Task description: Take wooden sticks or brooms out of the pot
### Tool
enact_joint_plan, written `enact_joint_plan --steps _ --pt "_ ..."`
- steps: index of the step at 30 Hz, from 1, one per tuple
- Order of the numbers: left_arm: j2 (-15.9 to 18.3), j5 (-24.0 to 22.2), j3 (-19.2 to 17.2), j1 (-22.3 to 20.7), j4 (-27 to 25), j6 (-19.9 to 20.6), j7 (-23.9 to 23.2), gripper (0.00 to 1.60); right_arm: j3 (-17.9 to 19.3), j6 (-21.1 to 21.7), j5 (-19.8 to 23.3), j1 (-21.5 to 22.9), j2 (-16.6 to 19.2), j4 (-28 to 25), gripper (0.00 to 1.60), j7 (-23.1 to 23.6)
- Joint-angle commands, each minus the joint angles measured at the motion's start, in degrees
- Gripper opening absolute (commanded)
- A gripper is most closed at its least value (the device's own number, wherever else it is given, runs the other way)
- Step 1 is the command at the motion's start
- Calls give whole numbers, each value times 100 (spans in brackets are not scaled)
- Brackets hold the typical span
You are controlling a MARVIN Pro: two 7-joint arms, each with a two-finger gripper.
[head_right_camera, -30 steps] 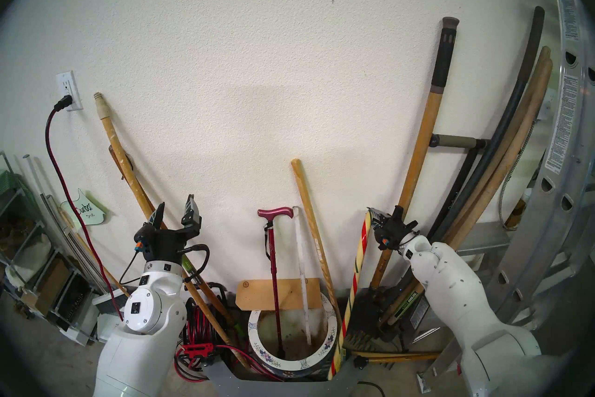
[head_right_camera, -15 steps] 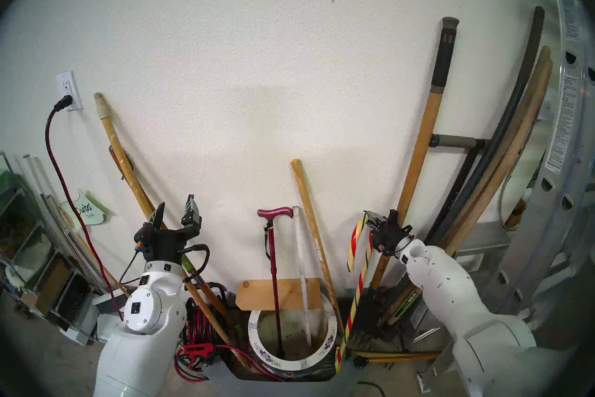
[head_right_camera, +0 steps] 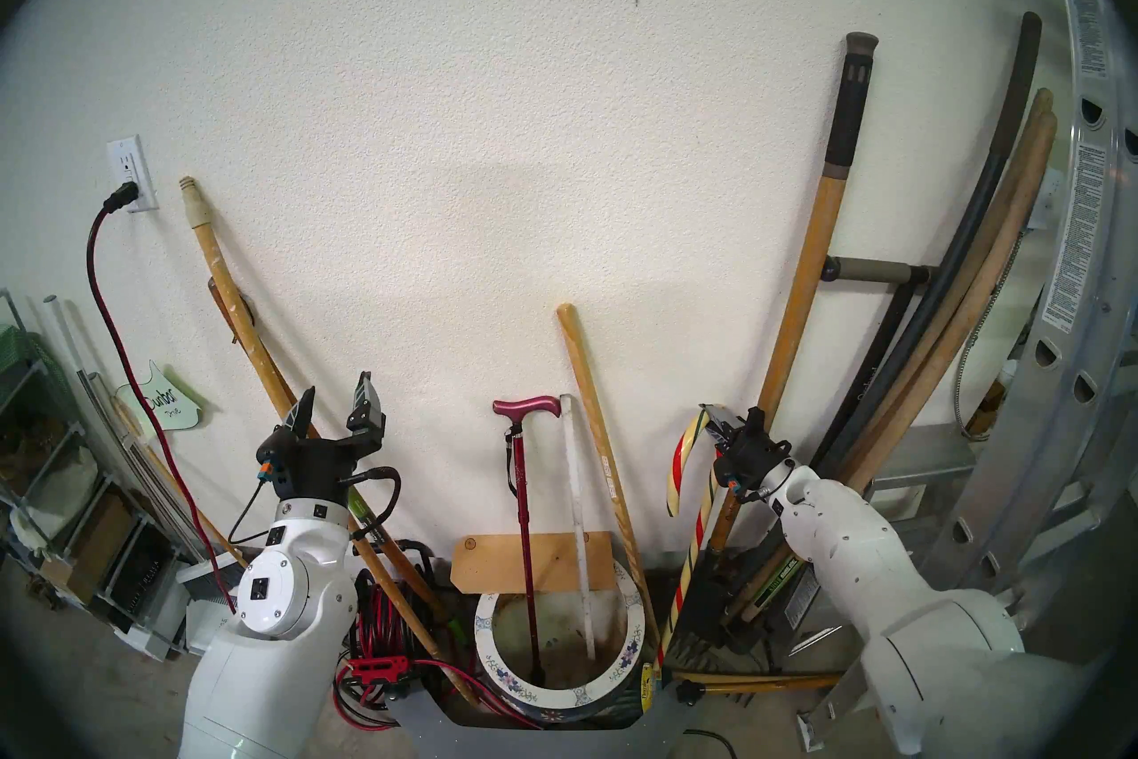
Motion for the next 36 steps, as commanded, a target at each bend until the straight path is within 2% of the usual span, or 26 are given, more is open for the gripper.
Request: enact_joint_plan --steps 1,3,4,6,9,11,12,13,15,16,24,28,33,36 --pt "9 2 -13 1 -1 2 3 160 -205 -97 -331 183 -66 259 0 -554" --pt "9 2 -13 2 -1 2 3 160 -340 -122 -491 265 -102 495 0 -878" --pt "9 2 -14 2 -1 2 3 160 -318 -127 -494 246 -110 475 0 -808" --pt "9 2 -14 2 -1 2 3 160 -505 -233 -697 402 -151 824 0 -1203" --pt "9 2 -14 2 -1 2 3 160 -605 -295 -818 454 -154 938 0 -1258" --pt "8 2 -14 2 -1 2 3 160 -721 -527 -922 535 -171 1134 0 -1165" --pt "8 2 -14 2 -1 2 3 160 -751 -525 -959 537 -176 1163 9 -1102" --pt "8 2 -14 2 -1 2 3 160 -751 -525 -959 537 -176 1163 9 -1102" --pt "8 2 -14 2 -1 2 3 160 -728 -625 -928 528 -187 1191 119 -877" --pt "8 2 -14 2 -1 2 3 160 -719 -682 -915 530 -189 1208 160 -723" --pt "8 2 -14 2 -1 2 2 160 -674 -722 -916 577 -177 1355 160 182" --pt "8 2 -14 2 -1 2 2 160 -546 -752 -803 454 -101 1082 160 684" --pt "8 2 -14 2 -1 2 2 160 -372 -781 -645 203 18 624 160 1083" --pt "8 2 -14 2 -1 2 2 160 -277 -961 -538 75 109 393 160 1275"
